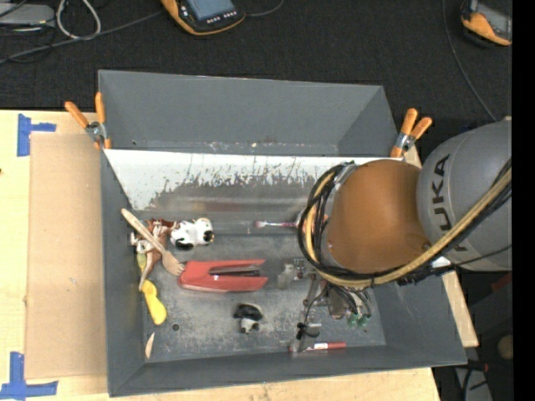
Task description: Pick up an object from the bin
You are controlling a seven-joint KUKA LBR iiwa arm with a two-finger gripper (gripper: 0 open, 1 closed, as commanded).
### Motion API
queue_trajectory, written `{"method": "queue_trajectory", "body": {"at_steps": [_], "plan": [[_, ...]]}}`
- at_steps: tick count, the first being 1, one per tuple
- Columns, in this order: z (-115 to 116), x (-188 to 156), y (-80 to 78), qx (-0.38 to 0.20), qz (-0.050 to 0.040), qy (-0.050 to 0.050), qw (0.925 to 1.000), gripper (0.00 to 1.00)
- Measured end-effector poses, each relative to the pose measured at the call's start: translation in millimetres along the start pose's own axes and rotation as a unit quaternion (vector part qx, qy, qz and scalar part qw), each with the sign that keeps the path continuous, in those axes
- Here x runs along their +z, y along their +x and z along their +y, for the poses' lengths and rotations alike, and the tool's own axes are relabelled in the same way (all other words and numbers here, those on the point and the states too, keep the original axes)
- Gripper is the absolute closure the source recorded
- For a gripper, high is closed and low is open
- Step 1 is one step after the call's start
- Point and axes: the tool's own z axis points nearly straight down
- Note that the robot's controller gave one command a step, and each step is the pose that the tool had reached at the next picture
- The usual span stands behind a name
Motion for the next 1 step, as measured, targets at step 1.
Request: {"method": "queue_trajectory", "body": {"at_steps": [1], "plan": [[-0.2, -4.0, -1.9, 0.001, -0.0045, 0.0, 1.0, 0.0]]}}
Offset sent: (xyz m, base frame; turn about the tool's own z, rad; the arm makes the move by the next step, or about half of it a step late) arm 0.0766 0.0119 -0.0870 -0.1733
